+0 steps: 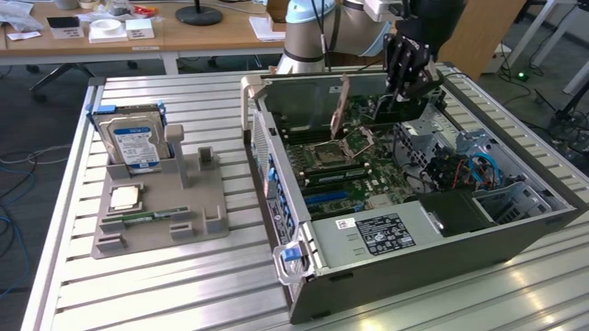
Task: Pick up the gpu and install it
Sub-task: 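Insert the gpu into the slot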
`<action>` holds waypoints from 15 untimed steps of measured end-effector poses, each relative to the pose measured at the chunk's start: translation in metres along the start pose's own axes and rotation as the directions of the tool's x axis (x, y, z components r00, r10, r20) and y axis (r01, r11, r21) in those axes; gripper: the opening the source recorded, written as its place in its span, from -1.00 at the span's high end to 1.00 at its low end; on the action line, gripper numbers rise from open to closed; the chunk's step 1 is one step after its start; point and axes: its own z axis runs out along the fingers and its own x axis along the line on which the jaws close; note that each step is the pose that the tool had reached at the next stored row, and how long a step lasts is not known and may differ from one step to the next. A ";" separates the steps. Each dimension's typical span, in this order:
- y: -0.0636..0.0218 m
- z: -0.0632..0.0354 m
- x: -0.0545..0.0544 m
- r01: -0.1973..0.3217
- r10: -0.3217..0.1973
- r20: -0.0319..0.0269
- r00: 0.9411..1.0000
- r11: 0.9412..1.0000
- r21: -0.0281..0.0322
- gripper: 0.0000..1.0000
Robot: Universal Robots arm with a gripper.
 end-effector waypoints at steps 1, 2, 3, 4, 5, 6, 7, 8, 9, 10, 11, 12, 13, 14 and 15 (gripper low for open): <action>0.0000 0.0003 0.000 0.000 0.000 0.000 1.000 1.000 0.000 0.48; 0.0000 0.0005 0.000 0.000 0.000 0.000 1.000 1.000 0.000 0.48; 0.0000 0.0006 0.000 0.000 0.000 0.000 1.000 1.000 0.000 0.48; 0.0000 0.0010 0.000 0.000 0.000 0.000 1.000 1.000 0.000 0.48; 0.0001 0.0011 0.000 0.000 0.000 0.000 1.000 1.000 0.000 0.48; 0.0001 0.0012 0.000 0.000 0.000 0.000 1.000 1.000 0.000 0.48; 0.0000 0.0012 0.000 0.000 0.000 0.000 1.000 1.000 0.000 0.48; 0.0001 0.0015 0.000 0.000 0.000 0.000 1.000 1.000 0.000 0.48; 0.0001 0.0021 0.000 0.000 0.000 0.000 1.000 1.000 0.000 0.48; 0.0001 0.0027 0.000 0.000 0.000 0.000 1.000 1.000 0.000 0.48; 0.0001 0.0036 0.000 0.000 0.000 0.000 1.000 1.000 0.000 0.48; 0.0001 0.0042 0.000 0.000 0.000 0.000 1.000 1.000 0.000 0.48; 0.0001 0.0043 0.000 0.000 0.000 0.000 1.000 1.000 0.000 0.48; 0.0002 0.0043 0.000 0.000 0.000 0.000 1.000 1.000 0.000 0.48; 0.0002 0.0045 0.000 0.000 0.000 0.000 1.000 1.000 0.000 0.48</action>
